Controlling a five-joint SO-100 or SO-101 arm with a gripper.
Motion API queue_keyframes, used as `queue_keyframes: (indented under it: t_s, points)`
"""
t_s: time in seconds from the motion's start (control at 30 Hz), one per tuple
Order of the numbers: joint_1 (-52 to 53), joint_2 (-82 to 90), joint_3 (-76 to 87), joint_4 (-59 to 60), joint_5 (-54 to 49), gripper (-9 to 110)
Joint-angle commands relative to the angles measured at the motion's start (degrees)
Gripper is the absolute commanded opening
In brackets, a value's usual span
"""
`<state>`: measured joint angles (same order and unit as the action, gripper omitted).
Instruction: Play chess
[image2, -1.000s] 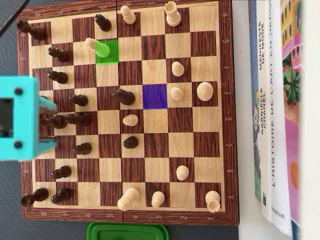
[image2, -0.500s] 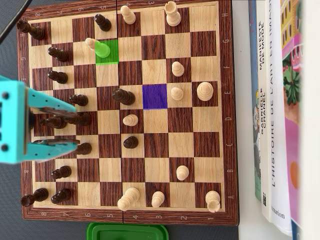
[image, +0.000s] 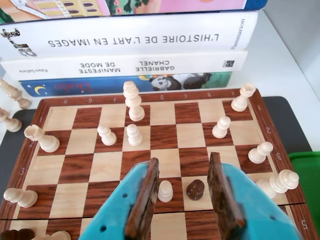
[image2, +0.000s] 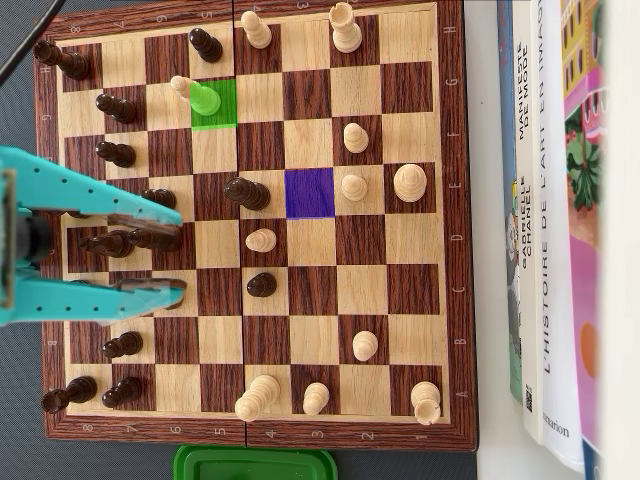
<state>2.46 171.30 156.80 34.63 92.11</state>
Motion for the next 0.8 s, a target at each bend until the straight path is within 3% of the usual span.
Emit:
queue_keyframes:
  t_s: [0.0,0.77]
  points:
    - [0.0,3.7,1.4,-4.1,-0.1,15]
    - [-0.1,15.9,14.8,-27.6,0.4,15]
